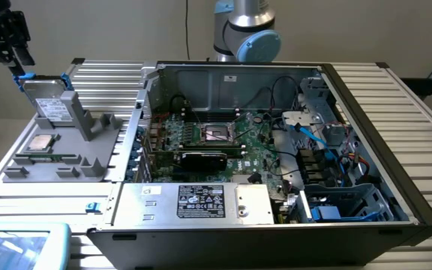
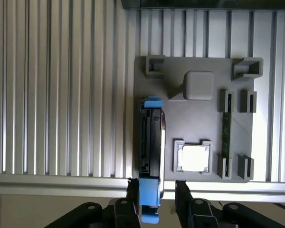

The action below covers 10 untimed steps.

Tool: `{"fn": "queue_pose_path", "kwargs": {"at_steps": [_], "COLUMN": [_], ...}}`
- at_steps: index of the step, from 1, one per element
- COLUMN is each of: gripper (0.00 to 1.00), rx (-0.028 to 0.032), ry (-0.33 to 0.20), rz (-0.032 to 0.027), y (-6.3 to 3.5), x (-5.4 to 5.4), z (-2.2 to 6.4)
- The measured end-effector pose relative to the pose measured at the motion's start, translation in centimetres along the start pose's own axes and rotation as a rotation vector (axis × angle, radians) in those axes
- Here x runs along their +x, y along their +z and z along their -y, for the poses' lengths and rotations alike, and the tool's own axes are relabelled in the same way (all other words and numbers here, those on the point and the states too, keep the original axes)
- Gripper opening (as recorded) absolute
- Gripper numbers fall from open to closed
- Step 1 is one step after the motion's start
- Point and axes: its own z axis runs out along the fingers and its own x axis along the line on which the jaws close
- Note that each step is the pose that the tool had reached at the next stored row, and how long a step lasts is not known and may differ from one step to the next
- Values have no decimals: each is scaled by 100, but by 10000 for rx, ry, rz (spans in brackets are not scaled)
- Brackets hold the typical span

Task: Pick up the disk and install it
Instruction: 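Pick up the disk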

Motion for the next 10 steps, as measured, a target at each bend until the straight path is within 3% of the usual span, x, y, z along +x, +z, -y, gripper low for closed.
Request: {"fn": "queue_pose_path", "kwargs": {"at_steps": [1, 10], "gripper": [47, 47], "rx": [-3, -31], "ry": [0, 2], "rz": [-1, -1], "y": [3, 119], "x": [0, 0], "z": [0, 27]}}
